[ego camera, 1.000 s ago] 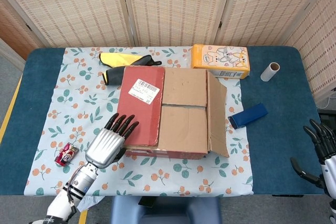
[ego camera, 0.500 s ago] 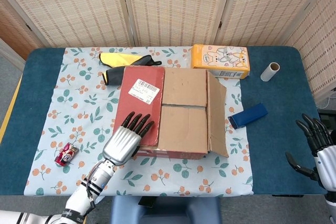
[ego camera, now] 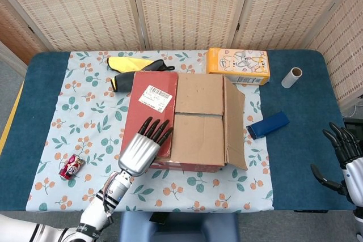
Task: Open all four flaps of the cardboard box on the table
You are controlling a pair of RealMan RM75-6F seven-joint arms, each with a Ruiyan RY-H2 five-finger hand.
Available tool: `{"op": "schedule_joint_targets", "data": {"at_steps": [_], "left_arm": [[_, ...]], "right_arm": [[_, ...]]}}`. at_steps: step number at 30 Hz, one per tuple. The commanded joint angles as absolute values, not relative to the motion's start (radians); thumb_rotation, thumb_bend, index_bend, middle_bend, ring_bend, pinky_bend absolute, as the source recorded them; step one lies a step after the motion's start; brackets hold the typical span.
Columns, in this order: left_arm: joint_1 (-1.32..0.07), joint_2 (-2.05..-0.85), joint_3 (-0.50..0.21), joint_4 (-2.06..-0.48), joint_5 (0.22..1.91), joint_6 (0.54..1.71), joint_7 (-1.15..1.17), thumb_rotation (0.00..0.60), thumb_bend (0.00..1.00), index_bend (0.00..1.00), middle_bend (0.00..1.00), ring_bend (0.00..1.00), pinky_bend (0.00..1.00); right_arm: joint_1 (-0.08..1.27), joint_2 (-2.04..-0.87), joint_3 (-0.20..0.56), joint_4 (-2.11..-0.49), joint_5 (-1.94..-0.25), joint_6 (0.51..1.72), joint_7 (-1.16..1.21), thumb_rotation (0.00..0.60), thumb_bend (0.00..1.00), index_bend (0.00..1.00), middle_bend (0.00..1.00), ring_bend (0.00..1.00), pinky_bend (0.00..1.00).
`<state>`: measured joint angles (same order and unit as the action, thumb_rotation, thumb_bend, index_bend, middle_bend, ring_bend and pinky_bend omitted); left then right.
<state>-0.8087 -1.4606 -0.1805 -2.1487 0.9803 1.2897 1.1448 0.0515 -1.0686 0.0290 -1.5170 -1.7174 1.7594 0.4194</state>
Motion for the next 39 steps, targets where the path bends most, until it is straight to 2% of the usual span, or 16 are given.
{"op": "schedule_joint_targets", "data": {"at_steps": [1, 4, 7, 15, 21, 24, 29, 35, 39], "left_arm": [[-0.797, -1.485, -0.160, -2.094, 1.160, 1.346, 1.084, 0.600, 0.44, 0.00, 0.00, 0.00, 0.00], [-0.783, -1.501, -0.141, -2.043, 1.320, 1.386, 1.032, 0.600, 0.44, 0.00, 0.00, 0.00, 0.00], [-0.766, -1.517, -0.133, -2.020, 1.374, 1.424, 1.064, 0.600, 0.44, 0.00, 0.00, 0.00, 0.00], [-0.704, -1.490, -0.139, -2.046, 1.383, 1.499, 1.149, 0.600, 0.44, 0.00, 0.00, 0.00, 0.00], [-0.611, -1.408, -0.120, -2.064, 1.389, 1.597, 1.217, 0.600, 0.44, 0.00, 0.00, 0.00, 0.00], [-0.564, -1.371, -0.114, -2.053, 1.375, 1.636, 1.200, 0.600, 0.44, 0.00, 0.00, 0.00, 0.00], [-0.479, -1.288, -0.129, -1.988, 1.351, 1.697, 1.048, 0.600, 0.44, 0.00, 0.00, 0.00, 0.00], [-0.392, -1.201, -0.103, -1.966, 1.377, 1.715, 0.822, 0.600, 0.44, 0.00, 0.00, 0.00, 0.00], [-0.331, -1.151, -0.021, -1.962, 1.438, 1.693, 0.713, 0.600, 0.44, 0.00, 0.00, 0.00, 0.00]], "right_arm": [[0.051, -1.070, 0.033, -1.518, -1.711, 1.757, 0.415, 0.600, 0.41, 0.00, 0.00, 0.00, 0.00], [0.052, -1.072, 0.035, -1.522, -1.707, 1.752, 0.411, 0.600, 0.41, 0.00, 0.00, 0.00, 0.00], [0.050, -1.069, 0.032, -1.523, -1.714, 1.752, 0.416, 0.600, 0.41, 0.00, 0.00, 0.00, 0.00], [0.041, -1.069, 0.029, -1.522, -1.724, 1.767, 0.415, 0.600, 0.41, 0.00, 0.00, 0.00, 0.00], [0.032, -1.072, 0.031, -1.522, -1.727, 1.781, 0.411, 0.600, 0.41, 0.00, 0.00, 0.00, 0.00], [0.029, -1.077, 0.029, -1.522, -1.733, 1.785, 0.396, 0.600, 0.41, 0.00, 0.00, 0.00, 0.00], [0.029, -1.093, 0.025, -1.528, -1.740, 1.773, 0.344, 0.600, 0.41, 0.00, 0.00, 0.00, 0.00], [0.096, -1.093, 0.056, -1.601, -1.728, 1.671, 0.251, 0.600, 0.41, 0.00, 0.00, 0.00, 0.00], [0.200, -1.066, 0.122, -1.741, -1.671, 1.518, 0.108, 0.600, 0.41, 0.00, 0.00, 0.00, 0.00]]}}
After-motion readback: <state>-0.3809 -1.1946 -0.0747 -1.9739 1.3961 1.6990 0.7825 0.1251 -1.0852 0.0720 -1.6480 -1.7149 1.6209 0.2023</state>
